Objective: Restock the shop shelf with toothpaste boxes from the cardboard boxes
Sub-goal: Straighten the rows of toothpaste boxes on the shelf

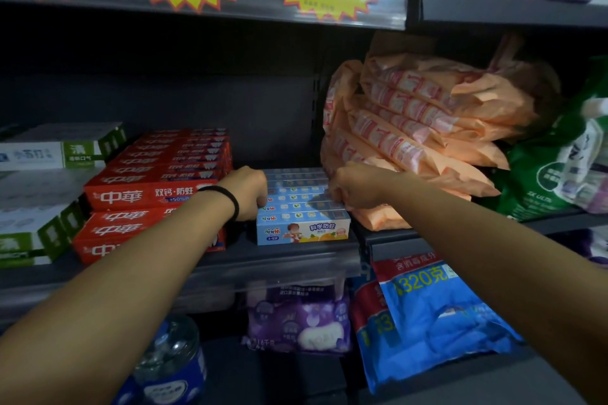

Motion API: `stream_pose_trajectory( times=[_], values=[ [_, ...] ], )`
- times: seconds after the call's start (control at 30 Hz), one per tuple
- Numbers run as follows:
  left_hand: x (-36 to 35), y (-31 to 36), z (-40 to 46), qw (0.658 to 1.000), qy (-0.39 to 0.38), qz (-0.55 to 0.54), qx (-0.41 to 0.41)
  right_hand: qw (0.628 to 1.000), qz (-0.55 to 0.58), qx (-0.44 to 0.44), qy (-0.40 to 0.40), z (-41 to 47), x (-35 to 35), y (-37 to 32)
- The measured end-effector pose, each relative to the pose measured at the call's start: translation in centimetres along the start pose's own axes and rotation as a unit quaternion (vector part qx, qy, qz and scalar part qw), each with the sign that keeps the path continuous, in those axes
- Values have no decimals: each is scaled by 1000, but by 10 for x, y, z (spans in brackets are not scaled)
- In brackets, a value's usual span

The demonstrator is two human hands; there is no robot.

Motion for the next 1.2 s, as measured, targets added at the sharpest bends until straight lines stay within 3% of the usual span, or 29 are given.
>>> stream_pose_trajectory(
  times=[0.23, 0.47, 0.8, 1.2],
  values=[
    [11, 3, -12, 1000, 10, -11, -12, 999, 11, 11, 30, -12, 13, -4],
    [1, 15, -33, 999, 7, 30, -38, 999, 33, -8, -1, -25, 1, -14],
    [-4, 13, -31, 997, 49, 50, -25, 999, -16, -1, 36, -24, -2, -20],
    [-4, 16, -34, 998, 47, 38, -21, 999, -5, -2, 32, -26, -2, -23]
  ],
)
Point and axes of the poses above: each hand's wrist, its own z-axis towards the middle knuckle, its own x-axis out of the back of the hand, y = z × x, the point moved 7 cm from there along z, towards the middle knuckle, and after that the axes turned 12 degrees about x, right-handed, at the moved point
